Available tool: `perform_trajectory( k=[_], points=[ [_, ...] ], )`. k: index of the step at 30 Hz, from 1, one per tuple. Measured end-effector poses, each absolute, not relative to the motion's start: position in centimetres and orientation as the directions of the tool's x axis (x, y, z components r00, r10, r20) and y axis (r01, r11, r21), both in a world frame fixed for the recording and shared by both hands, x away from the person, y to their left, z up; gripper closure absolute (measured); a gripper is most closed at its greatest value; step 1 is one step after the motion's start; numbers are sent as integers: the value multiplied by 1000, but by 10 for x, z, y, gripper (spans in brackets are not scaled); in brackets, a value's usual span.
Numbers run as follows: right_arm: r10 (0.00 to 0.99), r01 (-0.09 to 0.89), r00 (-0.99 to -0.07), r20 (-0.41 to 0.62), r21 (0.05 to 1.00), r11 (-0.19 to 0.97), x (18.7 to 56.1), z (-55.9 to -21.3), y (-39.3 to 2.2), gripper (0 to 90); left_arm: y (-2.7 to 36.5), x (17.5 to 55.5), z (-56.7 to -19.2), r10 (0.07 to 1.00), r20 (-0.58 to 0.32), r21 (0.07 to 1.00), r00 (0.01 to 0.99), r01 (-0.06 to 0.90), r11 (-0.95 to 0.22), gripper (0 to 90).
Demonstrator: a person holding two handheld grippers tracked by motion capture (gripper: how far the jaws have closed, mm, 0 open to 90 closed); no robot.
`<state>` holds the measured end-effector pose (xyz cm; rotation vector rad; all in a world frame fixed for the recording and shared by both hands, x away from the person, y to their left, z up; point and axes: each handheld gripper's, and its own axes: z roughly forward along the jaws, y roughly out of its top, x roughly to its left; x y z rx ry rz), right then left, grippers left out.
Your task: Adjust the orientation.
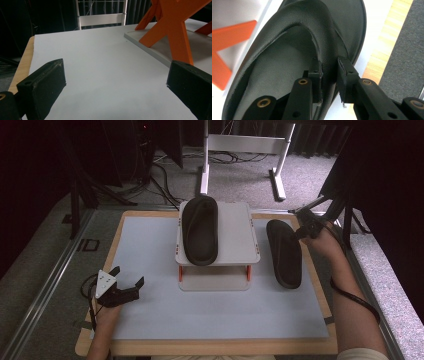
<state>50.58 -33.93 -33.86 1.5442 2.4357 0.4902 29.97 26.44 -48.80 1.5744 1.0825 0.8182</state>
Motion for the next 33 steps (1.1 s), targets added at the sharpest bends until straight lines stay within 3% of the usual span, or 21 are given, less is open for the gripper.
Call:
perform_trajectory(
  k=[18,33],
  points=[
    [918,826,-397,-11,431,363,497,-255,-331,751,265,300,-488,930,-17,967,366,243,-78,17],
    [895,792,-446,-25,454,407,501,-220,-283,751,265,300,-488,930,-21,967,367,243,-74,17]
  ],
)
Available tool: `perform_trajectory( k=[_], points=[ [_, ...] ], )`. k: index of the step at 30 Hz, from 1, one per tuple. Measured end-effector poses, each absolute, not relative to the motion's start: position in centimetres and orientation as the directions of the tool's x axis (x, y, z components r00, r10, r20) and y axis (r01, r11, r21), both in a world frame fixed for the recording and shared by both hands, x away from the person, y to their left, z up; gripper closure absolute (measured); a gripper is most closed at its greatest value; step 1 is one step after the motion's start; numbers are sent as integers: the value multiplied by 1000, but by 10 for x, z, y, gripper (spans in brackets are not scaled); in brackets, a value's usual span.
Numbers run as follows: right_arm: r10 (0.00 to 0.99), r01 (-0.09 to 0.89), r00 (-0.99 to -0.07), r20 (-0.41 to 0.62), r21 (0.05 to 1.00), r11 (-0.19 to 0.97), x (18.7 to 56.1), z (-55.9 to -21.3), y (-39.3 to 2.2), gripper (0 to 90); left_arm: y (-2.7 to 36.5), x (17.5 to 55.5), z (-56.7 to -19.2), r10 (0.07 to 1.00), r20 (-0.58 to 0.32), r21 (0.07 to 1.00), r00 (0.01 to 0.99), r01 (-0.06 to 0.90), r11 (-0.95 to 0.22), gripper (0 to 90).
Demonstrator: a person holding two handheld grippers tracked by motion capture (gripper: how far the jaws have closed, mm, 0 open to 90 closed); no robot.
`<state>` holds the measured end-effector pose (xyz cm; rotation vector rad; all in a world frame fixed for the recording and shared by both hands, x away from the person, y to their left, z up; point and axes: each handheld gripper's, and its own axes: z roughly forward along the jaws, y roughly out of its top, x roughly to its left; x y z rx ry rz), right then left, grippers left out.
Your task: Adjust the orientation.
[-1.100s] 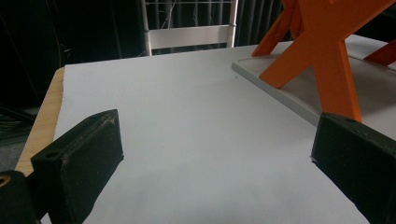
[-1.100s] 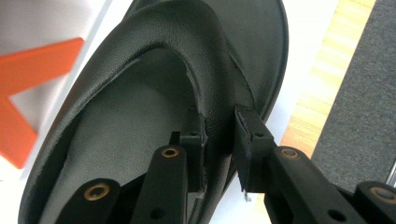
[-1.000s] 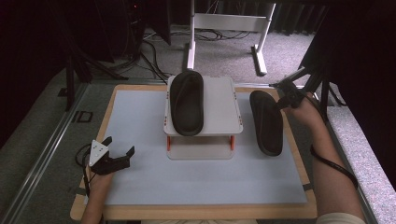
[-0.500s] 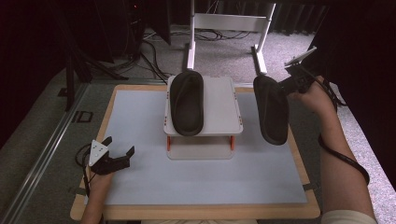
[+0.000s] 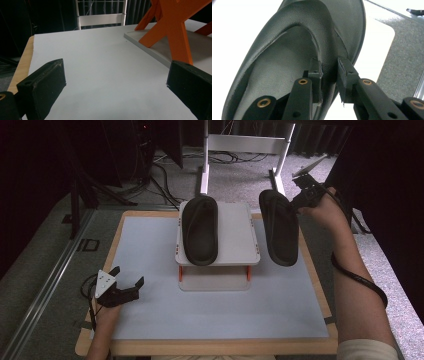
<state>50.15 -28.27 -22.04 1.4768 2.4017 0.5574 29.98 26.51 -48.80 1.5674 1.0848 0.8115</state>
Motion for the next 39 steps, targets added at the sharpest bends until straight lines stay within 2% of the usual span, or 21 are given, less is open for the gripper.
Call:
perform_trajectory(
  k=[30,36,39],
  points=[
    [841,778,-539,-54,350,521,525,-230,-164,750,265,299,-488,926,-16,969,378,234,-79,17],
    [839,778,-536,-93,332,534,525,-233,-151,749,265,299,-488,925,-14,969,380,232,-81,18],
    [836,777,-544,-75,333,535,523,-233,-147,749,265,299,-488,924,-14,969,381,232,-81,18]
  ],
)
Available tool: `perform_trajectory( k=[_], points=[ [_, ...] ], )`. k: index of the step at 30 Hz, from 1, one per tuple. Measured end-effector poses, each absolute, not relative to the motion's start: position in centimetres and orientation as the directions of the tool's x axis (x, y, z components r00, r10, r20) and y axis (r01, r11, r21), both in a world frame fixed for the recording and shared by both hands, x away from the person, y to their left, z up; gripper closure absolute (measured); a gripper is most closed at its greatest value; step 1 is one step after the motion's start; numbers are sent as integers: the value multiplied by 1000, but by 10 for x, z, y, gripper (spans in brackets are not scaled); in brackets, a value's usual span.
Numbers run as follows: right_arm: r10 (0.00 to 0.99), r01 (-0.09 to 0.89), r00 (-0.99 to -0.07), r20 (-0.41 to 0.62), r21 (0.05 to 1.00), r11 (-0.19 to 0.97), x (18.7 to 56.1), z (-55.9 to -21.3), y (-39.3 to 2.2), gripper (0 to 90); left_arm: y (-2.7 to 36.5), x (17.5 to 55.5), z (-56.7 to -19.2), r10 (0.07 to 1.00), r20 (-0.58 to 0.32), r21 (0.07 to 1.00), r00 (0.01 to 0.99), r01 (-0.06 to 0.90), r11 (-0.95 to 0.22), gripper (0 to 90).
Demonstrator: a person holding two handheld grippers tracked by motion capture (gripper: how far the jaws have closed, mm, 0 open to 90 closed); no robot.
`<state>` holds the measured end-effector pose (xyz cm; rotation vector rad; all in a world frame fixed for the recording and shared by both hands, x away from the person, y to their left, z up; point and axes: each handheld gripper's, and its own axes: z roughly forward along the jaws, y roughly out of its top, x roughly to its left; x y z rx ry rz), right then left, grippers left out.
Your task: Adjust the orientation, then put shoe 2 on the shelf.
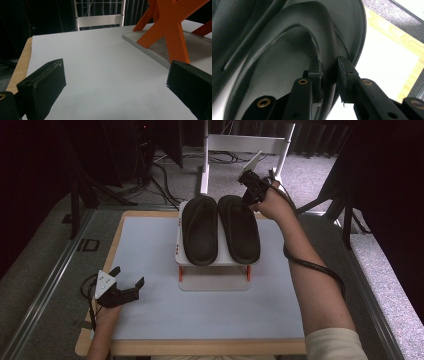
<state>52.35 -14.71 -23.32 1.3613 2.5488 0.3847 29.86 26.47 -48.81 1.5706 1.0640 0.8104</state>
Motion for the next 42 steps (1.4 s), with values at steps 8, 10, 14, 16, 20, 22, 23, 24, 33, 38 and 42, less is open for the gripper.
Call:
perform_trajectory(
  k=[8,10,14,16,20,22,23,24,33,38,42],
  points=[
    [846,794,-533,-32,327,513,522,-235,-146,726,265,299,-488,924,-17,969,381,234,-78,17],
    [847,796,-530,-22,330,507,521,-235,-147,723,265,299,-488,924,-17,969,381,234,-78,17],
    [852,804,-523,5,333,492,520,-236,-149,716,265,299,-488,924,-16,969,381,234,-80,17],
    [855,809,-518,24,336,482,519,-236,-150,709,265,299,-488,925,-18,969,381,235,-78,17],
    [860,824,-505,69,337,457,519,-236,-153,699,265,299,-488,925,-18,969,380,235,-78,17],
    [867,834,-491,89,338,437,519,-236,-154,697,265,299,-488,925,-19,969,380,235,-77,18],
    [863,828,-499,80,340,447,519,-237,-154,690,265,299,-488,925,-19,969,380,235,-77,18],
    [853,816,-516,76,345,463,518,-237,-155,668,265,299,-488,925,-19,969,379,234,-77,18],
    [800,703,-600,-19,465,538,509,-233,-165,361,265,299,-488,925,-15,969,380,233,-80,17],
    [797,675,-604,0,530,512,504,-228,-184,333,265,299,-488,925,-18,969,379,234,-77,17],
    [806,674,-592,1,549,494,501,-232,-201,282,265,298,-488,926,-19,969,377,233,-75,17]
  ],
)
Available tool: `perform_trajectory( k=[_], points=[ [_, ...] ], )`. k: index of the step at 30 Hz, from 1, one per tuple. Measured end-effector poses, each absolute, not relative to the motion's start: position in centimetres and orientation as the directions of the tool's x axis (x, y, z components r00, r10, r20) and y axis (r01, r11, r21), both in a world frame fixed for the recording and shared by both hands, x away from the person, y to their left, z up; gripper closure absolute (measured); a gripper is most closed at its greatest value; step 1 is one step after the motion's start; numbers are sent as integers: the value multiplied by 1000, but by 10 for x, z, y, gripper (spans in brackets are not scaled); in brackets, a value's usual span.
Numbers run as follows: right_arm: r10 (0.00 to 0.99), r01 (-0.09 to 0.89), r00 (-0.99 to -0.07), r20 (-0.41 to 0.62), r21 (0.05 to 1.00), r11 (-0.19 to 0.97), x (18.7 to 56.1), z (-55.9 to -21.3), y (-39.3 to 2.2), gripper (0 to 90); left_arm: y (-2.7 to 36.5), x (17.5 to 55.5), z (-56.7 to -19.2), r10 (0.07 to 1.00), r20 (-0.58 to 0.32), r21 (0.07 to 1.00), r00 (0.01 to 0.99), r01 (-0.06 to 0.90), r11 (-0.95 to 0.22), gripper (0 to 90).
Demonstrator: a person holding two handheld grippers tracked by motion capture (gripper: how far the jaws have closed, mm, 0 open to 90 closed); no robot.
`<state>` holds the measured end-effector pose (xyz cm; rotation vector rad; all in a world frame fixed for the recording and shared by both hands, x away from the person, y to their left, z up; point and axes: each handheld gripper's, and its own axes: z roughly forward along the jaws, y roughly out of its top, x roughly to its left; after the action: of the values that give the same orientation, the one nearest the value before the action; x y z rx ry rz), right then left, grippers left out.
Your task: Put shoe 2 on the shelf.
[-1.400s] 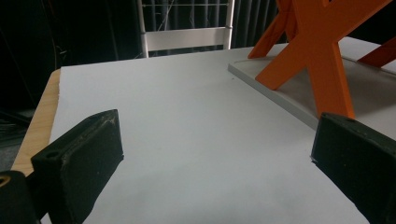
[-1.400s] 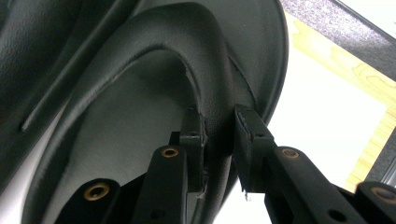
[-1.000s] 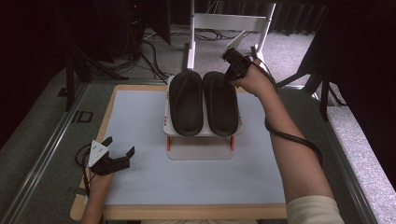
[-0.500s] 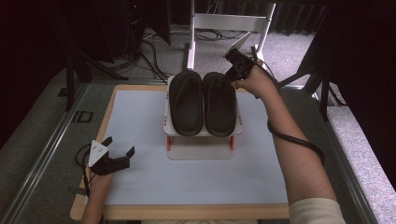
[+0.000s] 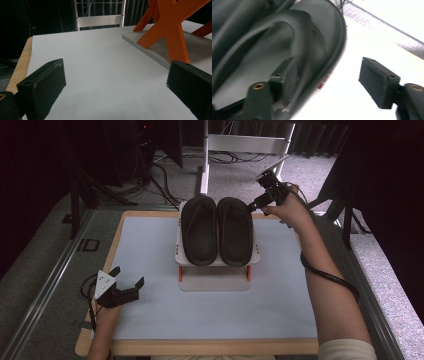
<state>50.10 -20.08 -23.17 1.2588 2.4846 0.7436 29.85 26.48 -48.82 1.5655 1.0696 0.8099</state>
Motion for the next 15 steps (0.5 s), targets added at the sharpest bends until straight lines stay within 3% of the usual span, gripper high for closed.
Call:
perform_trajectory(
  k=[7,15],
  points=[
    [821,628,-570,-14,636,447,498,-249,-228,151,265,298,-488,927,-23,970,375,231,-69,18],
    [854,623,-520,-9,681,386,495,-271,-257,148,266,298,-488,926,-26,970,376,232,-66,17]
  ],
)
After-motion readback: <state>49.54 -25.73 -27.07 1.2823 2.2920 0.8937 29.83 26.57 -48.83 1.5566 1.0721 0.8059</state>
